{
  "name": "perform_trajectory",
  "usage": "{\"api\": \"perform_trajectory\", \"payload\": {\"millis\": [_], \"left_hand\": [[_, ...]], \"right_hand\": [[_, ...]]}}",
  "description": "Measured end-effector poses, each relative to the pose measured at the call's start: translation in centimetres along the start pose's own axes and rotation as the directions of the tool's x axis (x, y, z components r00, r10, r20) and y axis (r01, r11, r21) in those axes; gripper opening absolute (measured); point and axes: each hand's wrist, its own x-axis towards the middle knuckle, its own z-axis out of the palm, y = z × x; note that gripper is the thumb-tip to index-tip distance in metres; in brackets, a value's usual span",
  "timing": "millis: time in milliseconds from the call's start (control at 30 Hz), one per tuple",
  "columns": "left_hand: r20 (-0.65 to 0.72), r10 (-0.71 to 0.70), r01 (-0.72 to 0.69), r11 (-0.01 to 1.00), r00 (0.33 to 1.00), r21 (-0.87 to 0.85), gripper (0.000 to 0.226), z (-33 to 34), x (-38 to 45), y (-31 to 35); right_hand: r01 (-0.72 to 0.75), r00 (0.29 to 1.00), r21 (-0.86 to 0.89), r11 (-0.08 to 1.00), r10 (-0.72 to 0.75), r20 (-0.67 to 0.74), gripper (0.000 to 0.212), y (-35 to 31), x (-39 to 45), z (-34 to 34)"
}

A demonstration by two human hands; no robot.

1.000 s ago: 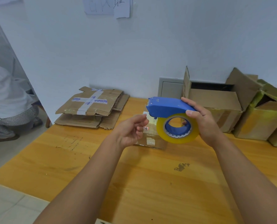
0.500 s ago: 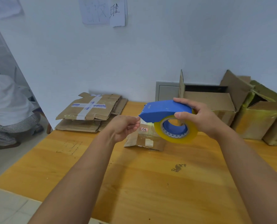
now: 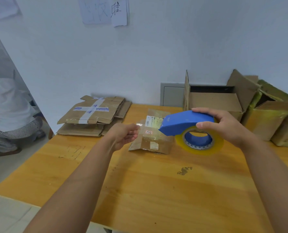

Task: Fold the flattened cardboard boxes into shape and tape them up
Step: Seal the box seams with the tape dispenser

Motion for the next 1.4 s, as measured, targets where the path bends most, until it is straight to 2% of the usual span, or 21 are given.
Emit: {"api": "perform_trajectory", "payload": {"millis": [133, 467, 600, 733, 800, 867, 933, 1033, 1133, 1200, 1267, 1400], "left_hand": [[-0.004, 0.01, -0.01, 0.998, 1.0, 0.062, 0.019, 0.5, -0.1, -0.8], [0.001, -0.026, 0.025, 0.995, 1.0, 0.101, 0.012, 1.2, -0.2, -2.7], [0.01, -0.067, 0.064, 0.979, 0.998, 0.192, 0.02, 0.6, -0.1, -3.4], [-0.083, -0.069, 0.094, 0.935, 0.994, 0.341, 0.035, 0.7, 0.4, -2.9], [-0.144, -0.063, 0.125, 0.871, 0.988, 0.474, 0.051, 0.3, 0.4, -2.9], [-0.175, 0.014, 0.098, 0.783, 0.984, 0.614, 0.059, 0.0, 0.3, -3.4], [-0.223, 0.194, 0.027, 0.694, 0.955, 0.719, 0.056, 0.1, 0.6, -3.7], [-0.231, 0.483, -0.068, 0.525, 0.845, 0.849, 0.041, 0.8, 1.1, -3.6], [-0.044, 0.728, -0.24, 0.281, 0.684, 0.929, 0.031, 2.0, 0.5, -4.2], [0.136, 0.762, -0.37, 0.145, 0.633, 0.918, 0.035, 3.0, -0.3, -5.4], [0.226, 0.755, -0.439, 0.09, 0.616, 0.894, 0.039, 3.7, -0.9, -6.5], [0.256, 0.767, -0.44, 0.038, 0.589, 0.897, 0.043, 3.7, -1.0, -8.0]], "right_hand": [[-0.017, 1.0, -0.001, 1.0, 0.017, 0.0, 0.056, 1.3, -1.0, 0.3], [-0.07, 0.998, 0.022, 0.997, 0.07, 0.003, 0.054, 3.8, -1.9, 1.2], [-0.091, 0.996, 0.045, 0.995, 0.091, 0.011, 0.049, 4.4, -1.6, 1.9], [-0.093, 0.996, 0.028, 0.995, 0.093, 0.017, 0.056, 4.5, -1.4, 1.7], [-0.09, 0.996, 0.016, 0.996, 0.09, 0.029, 0.056, 4.4, -1.2, 1.8], [-0.086, 0.996, 0.019, 0.996, 0.086, 0.022, 0.054, 4.3, -1.0, 1.9], [-0.086, 0.996, 0.044, 0.995, 0.087, -0.004, 0.047, 4.2, -0.7, 2.4], [-0.074, 0.997, 0.074, 0.995, 0.076, -0.024, 0.042, 3.7, -0.3, 4.2], [-0.056, 0.997, 0.095, 0.994, 0.061, -0.045, 0.036, 3.5, 0.1, 5.7], [-0.061, 0.996, 0.098, 0.993, 0.067, -0.053, 0.035, 3.7, 0.2, 5.9], [-0.07, 0.996, 0.119, 0.99, 0.077, -0.055, 0.034, 3.9, 0.2, 5.9], [-0.068, 0.996, 0.114, 0.991, 0.073, -0.044, 0.034, 3.9, 0.4, 5.8]]}}
